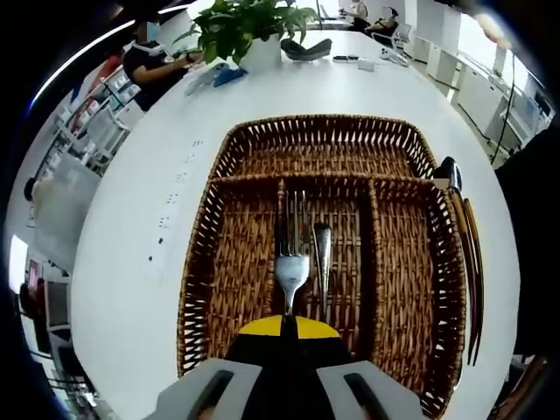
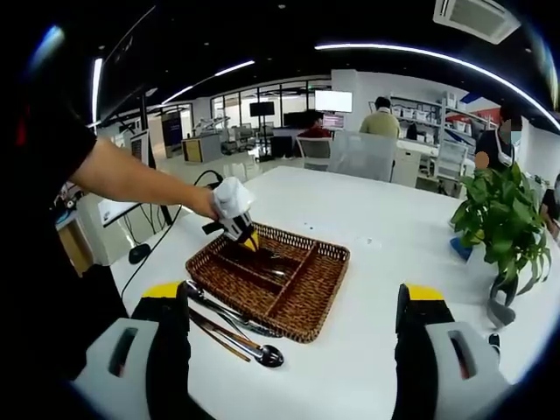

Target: Arrange the knives, forks, and spoons in their matching storage slots by inserting each utensil handle-first until every utensil is classified and aligned in the correct compartment

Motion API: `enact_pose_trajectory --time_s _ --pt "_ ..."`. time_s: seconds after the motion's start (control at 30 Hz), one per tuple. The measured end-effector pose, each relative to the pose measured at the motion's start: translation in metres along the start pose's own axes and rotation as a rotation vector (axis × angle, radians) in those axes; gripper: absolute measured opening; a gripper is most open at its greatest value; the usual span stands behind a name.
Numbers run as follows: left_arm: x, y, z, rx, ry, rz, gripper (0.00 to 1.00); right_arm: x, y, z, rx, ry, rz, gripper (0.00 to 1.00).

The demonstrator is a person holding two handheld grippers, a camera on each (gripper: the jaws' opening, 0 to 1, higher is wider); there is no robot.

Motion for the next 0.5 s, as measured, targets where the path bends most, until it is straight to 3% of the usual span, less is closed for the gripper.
enact_pose_trajectory --time_s 0.5 --pt "0.007 -0.031 -0.006 0.014 0.006 0.033 0.0 0.01 -0.001 -0.002 0.001 -0.009 0.033 0.99"
Point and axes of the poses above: the point that each gripper's makers call its tool centre point, and the gripper's own axes: y roughly backward along the fingers, z roughly to its left, x roughly out of its underside, the point moved 7 cm from there along y, roughly backward along the fingers, and after that the axes turned 10 degrees about y, right-handed, at the moved point
